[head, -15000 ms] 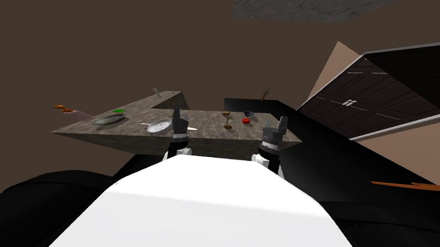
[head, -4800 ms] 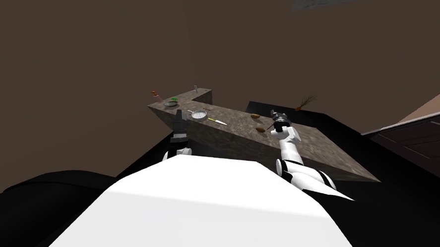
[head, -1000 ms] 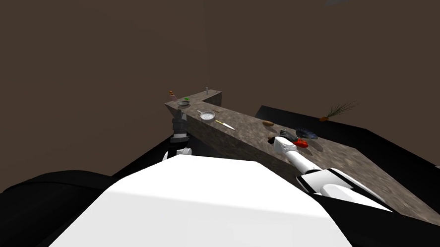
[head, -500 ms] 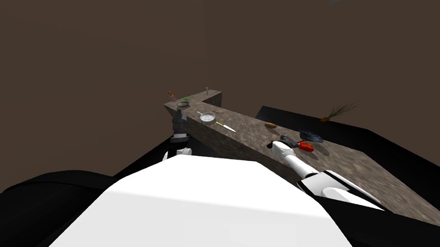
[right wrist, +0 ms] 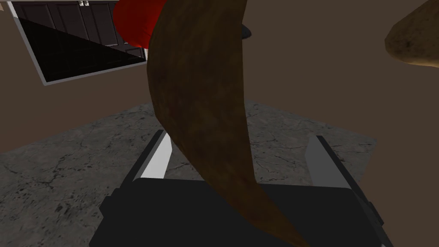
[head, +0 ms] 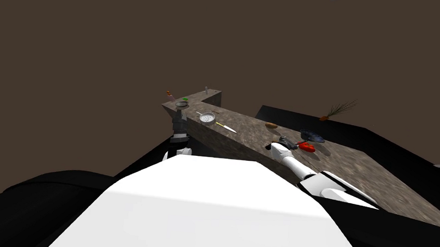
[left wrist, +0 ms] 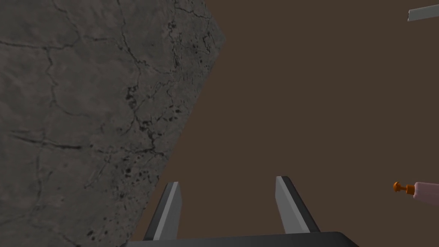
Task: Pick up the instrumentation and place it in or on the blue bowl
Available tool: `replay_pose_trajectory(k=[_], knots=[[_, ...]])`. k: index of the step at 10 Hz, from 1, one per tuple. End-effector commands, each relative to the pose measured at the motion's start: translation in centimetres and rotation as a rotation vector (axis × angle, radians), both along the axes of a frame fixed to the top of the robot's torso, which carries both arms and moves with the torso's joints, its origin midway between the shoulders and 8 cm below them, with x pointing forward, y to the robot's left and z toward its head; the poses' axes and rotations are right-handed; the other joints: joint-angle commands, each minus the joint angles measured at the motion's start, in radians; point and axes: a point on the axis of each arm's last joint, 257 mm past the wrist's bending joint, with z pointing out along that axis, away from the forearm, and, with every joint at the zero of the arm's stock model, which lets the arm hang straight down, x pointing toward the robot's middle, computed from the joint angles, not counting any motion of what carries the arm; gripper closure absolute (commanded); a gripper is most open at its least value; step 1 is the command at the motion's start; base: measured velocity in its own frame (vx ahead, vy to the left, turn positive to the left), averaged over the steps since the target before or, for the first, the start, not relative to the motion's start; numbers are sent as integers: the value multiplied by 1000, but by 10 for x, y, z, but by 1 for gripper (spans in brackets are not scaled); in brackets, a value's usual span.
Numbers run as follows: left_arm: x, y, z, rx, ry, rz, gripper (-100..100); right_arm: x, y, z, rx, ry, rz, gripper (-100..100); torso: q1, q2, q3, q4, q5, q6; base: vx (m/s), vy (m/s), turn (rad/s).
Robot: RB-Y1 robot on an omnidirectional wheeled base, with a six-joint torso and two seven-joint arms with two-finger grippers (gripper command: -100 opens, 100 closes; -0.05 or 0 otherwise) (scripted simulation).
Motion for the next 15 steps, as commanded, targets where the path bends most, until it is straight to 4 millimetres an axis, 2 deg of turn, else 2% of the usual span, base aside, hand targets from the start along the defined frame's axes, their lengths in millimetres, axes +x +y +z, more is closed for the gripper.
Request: replay_pose_trajectory(k=[1, 5, 6, 7, 13, 15], knots=[[0, 0, 0, 0, 0, 0, 0, 0, 0, 0, 0, 0, 0, 100, 0, 0, 0, 0, 0, 0, 0, 0, 0], [0, 0, 0, 0, 0, 0, 0, 0, 0, 0, 0, 0, 0, 100, 0, 0, 0, 0, 0, 0, 0, 0, 0], [0, 0, 0, 0, 0, 0, 0, 0, 0, 0, 0, 0, 0, 0, 0, 0, 0, 0, 0, 0, 0, 0, 0], [0, 0, 0, 0, 0, 0, 0, 5, 1, 9, 15, -50, -2, -100, 0, 0, 0, 0, 0, 0, -54, -44, 93], [0, 0, 0, 0, 0, 0, 0, 27, 17, 39, 64, -218, 21, -100, -6, 9, 5, 2, -1, 0, -137, -87, 81], [0, 0, 0, 0, 0, 0, 0, 33, 31, 33, 67, -217, 60, -100, -9, 8, 5, 2, -2, 0, -109, -139, 68]])
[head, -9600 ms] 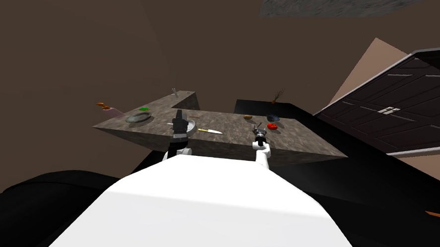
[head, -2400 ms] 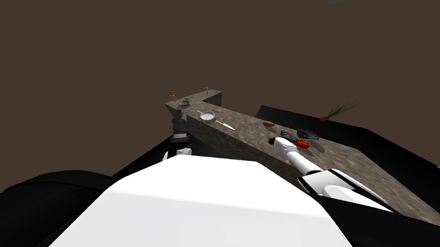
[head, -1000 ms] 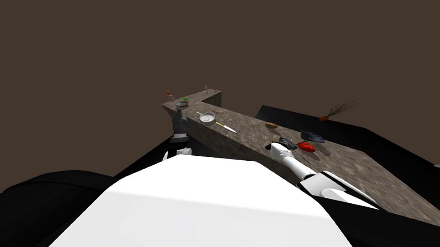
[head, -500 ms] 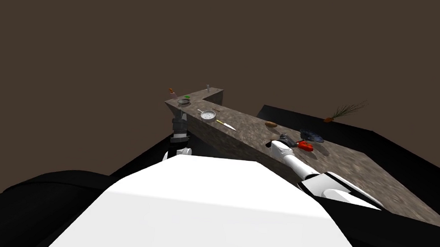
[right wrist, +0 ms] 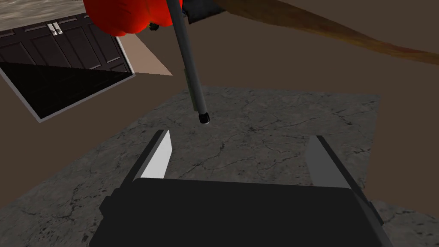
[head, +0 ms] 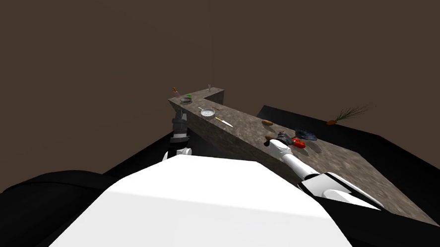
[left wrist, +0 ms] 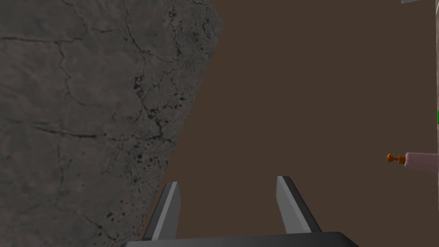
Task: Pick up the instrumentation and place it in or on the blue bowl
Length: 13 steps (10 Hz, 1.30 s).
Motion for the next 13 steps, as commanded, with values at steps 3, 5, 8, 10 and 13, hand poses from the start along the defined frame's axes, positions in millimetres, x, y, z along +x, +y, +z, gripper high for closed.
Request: replay_pose_trajectory(k=[3, 5, 8, 10, 13], knots=[[0, 0, 0, 0, 0, 0, 0, 11, 30, -18, -38, 58, 99, -100, -2, -5, -3, -1, -1, 0, -36, -161, 4], [0, 0, 0, 0, 0, 0, 0, 14, 41, -26, -55, 84, 133, -100, 1, -6, -3, -1, 0, 0, -17, -105, -9], [0, 0, 0, 0, 0, 0, 0, 20, 62, -41, -92, 142, 206, -100, 4, -6, -4, -1, 1, 0, -18, -83, -13], [0, 0, 0, 0, 0, 0, 0, 19, 64, -43, -96, 146, 212, -100, 4, -6, -4, -1, 1, 0, -8, -65, -6], [0, 0, 0, 0, 0, 0, 0, 12, 38, -38, -98, 150, 169, -100, 9, -6, -4, -1, 2, -1, -29, -10, 129]])
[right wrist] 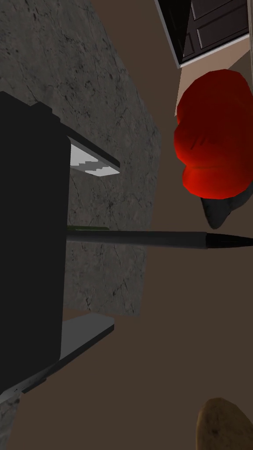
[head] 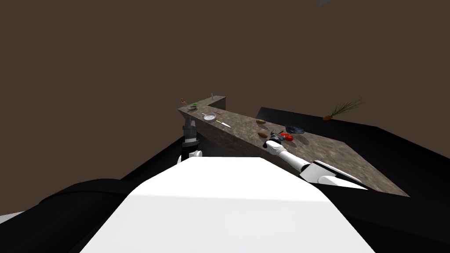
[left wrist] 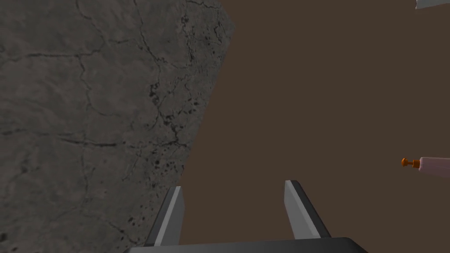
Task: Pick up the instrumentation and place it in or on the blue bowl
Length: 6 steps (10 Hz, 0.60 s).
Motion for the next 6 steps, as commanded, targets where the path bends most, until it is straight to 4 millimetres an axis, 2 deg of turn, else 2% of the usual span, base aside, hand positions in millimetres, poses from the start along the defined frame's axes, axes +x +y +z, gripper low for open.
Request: replay_pose_trajectory(k=[1, 3, 4, 5, 6], knots=[[0, 0, 0, 0, 0, 0, 0, -8, -20, 6, 0, -3, -39, -100, 0, 0, 0, 0, 0, 0, -65, -13, 240], [0, 0, 0, 0, 0, 0, 0, -12, -30, 8, -1, -4, -57, -100, 0, 1, 1, 0, 0, 0, -50, -17, 149], [0, 0, 0, 0, 0, 0, 0, -10, -25, 8, -1, -5, -50, -100, 0, 0, 0, 0, 0, 0, -17, -5, 11], [0, 0, 0, 0, 0, 0, 0, -10, -26, 8, -1, -4, -51, 100, 0, -1, 0, 0, 0, 1, 0, 0, 0], [0, 0, 0, 0, 0, 0, 0, -10, -26, 8, -1, -4, -51, 100, 1, -2, -1, 0, 0, 1, 0, 0, 0]])
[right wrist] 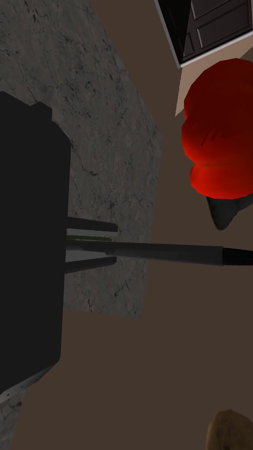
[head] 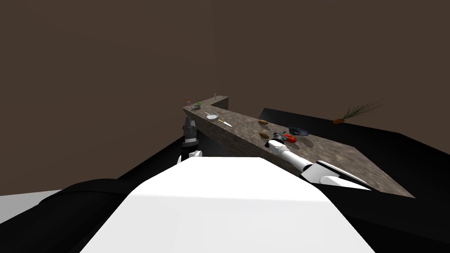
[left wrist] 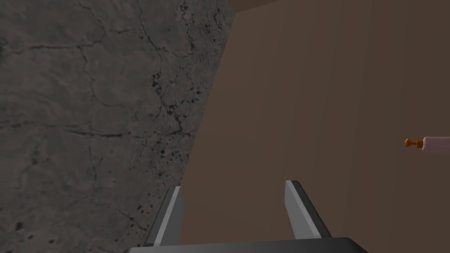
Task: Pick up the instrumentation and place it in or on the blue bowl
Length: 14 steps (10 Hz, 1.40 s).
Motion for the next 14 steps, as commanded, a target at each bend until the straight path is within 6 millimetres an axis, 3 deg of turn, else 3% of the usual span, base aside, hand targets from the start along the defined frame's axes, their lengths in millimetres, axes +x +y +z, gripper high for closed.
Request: replay_pose_trajectory(k=[1, 3, 4, 5, 9, 10, 11, 12, 14], knots=[[0, 0, 0, 0, 0, 0, 0, 0, 0, 0, 0, 0, 0, 100, 0, 0, 0, 0, 0, 0, 0, 0, 0], [0, 0, 0, 0, 0, 0, 0, 0, 0, 0, 0, 0, 1, 100, 0, 0, 0, 0, 0, 0, 0, 0, 0], [0, 0, 0, 0, 0, 0, 0, 0, 0, 0, 0, 0, 1, 0, 0, 0, 0, 0, 0, 0, 0, 0, 0], [0, 0, 0, 0, 0, 0, 0, 6, 16, -5, 2, 2, 32, 100, 0, 0, 0, 0, 0, 0, 43, 1, -243], [0, 0, 0, 0, 0, 0, 0, 15, 47, -11, 7, 4, 86, 100, 0, -4, -3, -3, -3, 0, 53, 16, -157], [0, 0, 0, 0, 0, 0, 0, 14, 39, -9, 2, 1, 75, 100, 0, -3, -4, -4, -5, 1, 18, 8, -32], [0, 0, 0, 0, 0, 0, 0, 14, 40, -9, 2, 0, 76, 0, -1, -3, -3, -4, -5, 0, 0, 0, 0], [0, 0, 0, 0, 0, 0, 0, 12, 26, -3, -8, 7, 52, 100, -2, -2, -3, -4, -5, 0, -42, -68, 178], [0, 0, 0, 0, 0, 0, 0, 7, 0, 7, -26, 19, 7, 100, -10, 2, 0, -3, -6, -1, -88, -147, 279]])
